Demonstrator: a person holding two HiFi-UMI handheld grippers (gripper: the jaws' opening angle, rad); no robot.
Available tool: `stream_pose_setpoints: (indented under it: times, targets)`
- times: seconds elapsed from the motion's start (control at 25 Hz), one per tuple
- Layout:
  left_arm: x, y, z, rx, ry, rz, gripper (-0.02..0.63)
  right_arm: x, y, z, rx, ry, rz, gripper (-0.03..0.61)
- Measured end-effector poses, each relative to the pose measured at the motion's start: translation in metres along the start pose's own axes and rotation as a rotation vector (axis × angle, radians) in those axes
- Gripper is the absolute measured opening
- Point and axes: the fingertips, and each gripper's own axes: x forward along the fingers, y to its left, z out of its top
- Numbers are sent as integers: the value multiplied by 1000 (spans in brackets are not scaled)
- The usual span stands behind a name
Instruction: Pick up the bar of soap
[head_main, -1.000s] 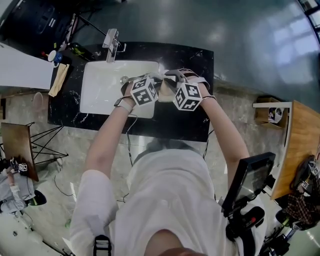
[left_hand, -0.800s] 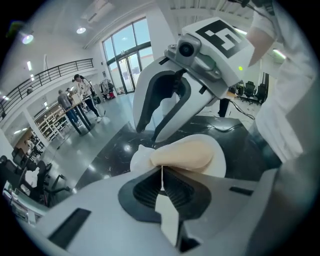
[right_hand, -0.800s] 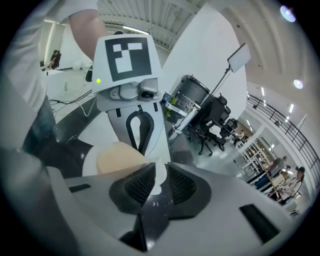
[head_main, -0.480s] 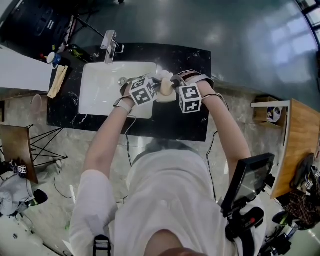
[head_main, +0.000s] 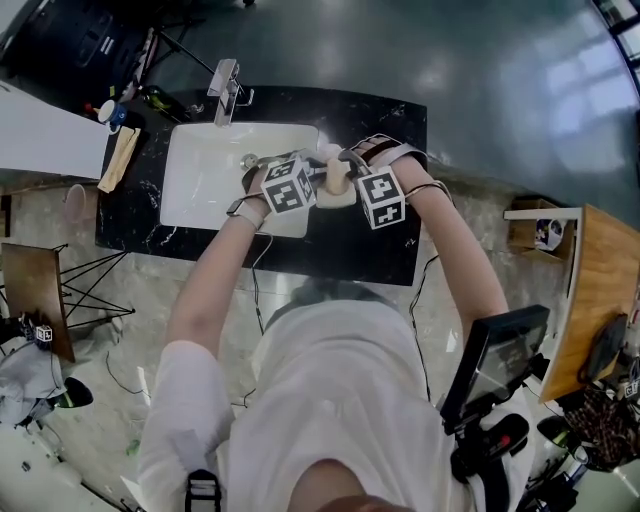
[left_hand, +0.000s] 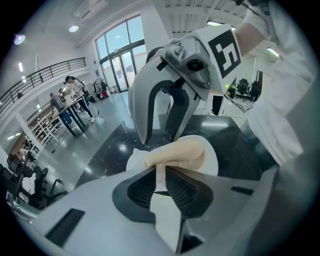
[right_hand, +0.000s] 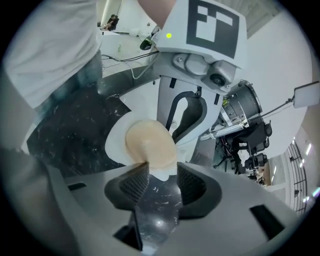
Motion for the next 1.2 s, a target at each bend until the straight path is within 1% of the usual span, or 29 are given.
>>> stream_pose_setpoints:
  times: [0.12,0.16,0.32,0.48,0.64,0.72,0.84,0.92,0.96,1.08,1.2]
  targets:
    - [-2,-2,8,19,-12,-7,84,0,1,2,-84,11,20,178]
    - [-1,-2,11,22,-18,-7,91,0,1,2,-111,14,25,187]
    - [-1,-1,19,-6,-56,-13,94,1,3,5,-190,9,29,195]
    - [0,-1,20,-10,-64,-22,94,1,3,8,-260,18,25,195]
    - [0,-1,21,-7,-68,-23,94,0,4,8,-286,15,23,193]
    - [0,-1,21,-19,-75,-21,94,0,4,8,-289,12,13,193]
    - [1,-3,13,-75,-85,-37,90,0,1,7,-265,1,-32,183]
    - [2,-2,11,-115,-99,-44,86,0,0,3,-269,6,-65,145]
    - [2,-3,12,-122,-106,-47,86,0,1,2,-275,10,-72,140]
    - [2,-4,14,-107,-108,-62,84,1,2,0,-305,28,-59,140]
    - [3,-4,15,-84,-98,-69,84,3,3,1,-373,46,-44,141]
